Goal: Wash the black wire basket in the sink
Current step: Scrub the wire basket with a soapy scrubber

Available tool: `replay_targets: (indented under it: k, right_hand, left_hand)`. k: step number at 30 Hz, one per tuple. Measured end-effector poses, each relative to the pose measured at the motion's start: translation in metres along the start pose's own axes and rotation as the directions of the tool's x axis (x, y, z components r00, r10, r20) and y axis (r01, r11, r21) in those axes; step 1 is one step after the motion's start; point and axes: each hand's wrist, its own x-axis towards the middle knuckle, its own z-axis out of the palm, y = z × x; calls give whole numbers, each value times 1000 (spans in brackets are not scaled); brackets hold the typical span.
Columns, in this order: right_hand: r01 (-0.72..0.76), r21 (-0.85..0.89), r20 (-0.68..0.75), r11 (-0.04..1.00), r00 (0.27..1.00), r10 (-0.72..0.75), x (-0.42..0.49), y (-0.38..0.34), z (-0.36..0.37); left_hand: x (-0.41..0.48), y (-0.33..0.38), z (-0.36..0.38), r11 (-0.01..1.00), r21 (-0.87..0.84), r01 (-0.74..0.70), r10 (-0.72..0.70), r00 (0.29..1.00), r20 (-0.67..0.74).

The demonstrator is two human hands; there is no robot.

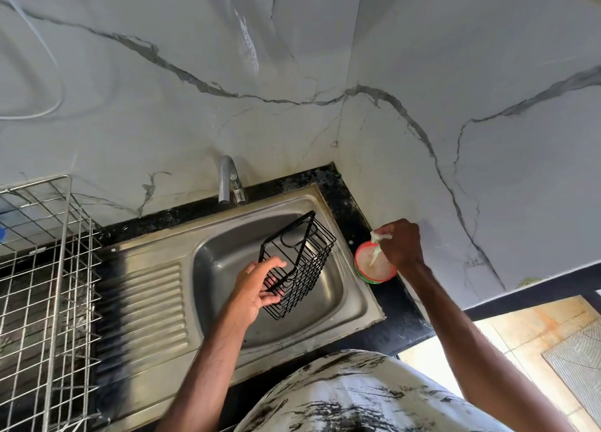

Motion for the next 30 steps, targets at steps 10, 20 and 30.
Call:
replay_targets:
  k: [10,20,30]
  right_hand:
    - [-14,-28,-2,1000,1000,14,-2,-3,-4]
    - [-101,-181,129,978,984,126,3,22,12]
    - [-142,-222,144,965,974,177,-1,56,30]
  left_hand:
    - [-2,3,2,1000,7,12,-12,1000,-9]
    - [-5,3,3,1000,-17,25,-25,1000,7]
    - [-4,1,1,999,-22,27,-27,1000,1]
